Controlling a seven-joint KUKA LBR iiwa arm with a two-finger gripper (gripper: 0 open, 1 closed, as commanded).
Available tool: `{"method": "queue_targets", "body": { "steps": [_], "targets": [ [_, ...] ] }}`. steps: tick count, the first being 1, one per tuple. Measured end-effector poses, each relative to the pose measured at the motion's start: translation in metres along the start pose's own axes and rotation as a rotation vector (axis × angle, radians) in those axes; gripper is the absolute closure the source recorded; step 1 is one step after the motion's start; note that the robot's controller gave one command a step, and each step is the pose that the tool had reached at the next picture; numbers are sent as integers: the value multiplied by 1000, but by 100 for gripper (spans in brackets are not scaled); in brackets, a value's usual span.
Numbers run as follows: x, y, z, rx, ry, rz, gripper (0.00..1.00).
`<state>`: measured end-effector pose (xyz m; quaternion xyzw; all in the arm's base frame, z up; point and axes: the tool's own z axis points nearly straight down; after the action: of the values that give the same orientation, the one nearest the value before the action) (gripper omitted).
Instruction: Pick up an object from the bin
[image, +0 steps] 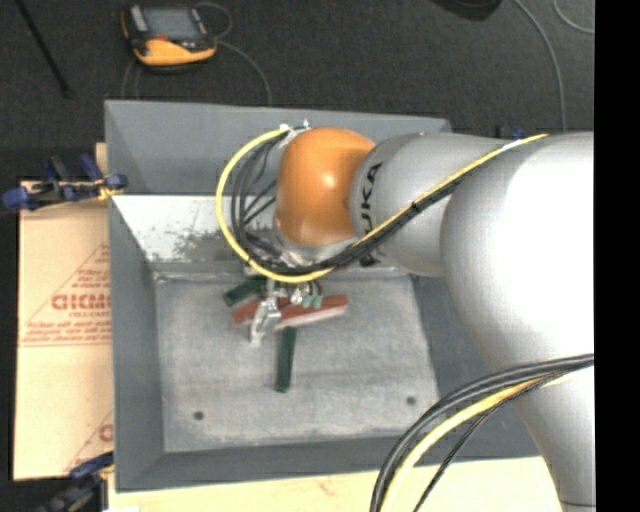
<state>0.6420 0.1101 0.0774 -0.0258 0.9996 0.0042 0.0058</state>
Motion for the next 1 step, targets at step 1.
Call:
{"method": "queue_targets", "body": {
  "steps": [1],
  "targets": [
    [-5, -22, 1, -2, 7, 25, 0]
  ]
}}
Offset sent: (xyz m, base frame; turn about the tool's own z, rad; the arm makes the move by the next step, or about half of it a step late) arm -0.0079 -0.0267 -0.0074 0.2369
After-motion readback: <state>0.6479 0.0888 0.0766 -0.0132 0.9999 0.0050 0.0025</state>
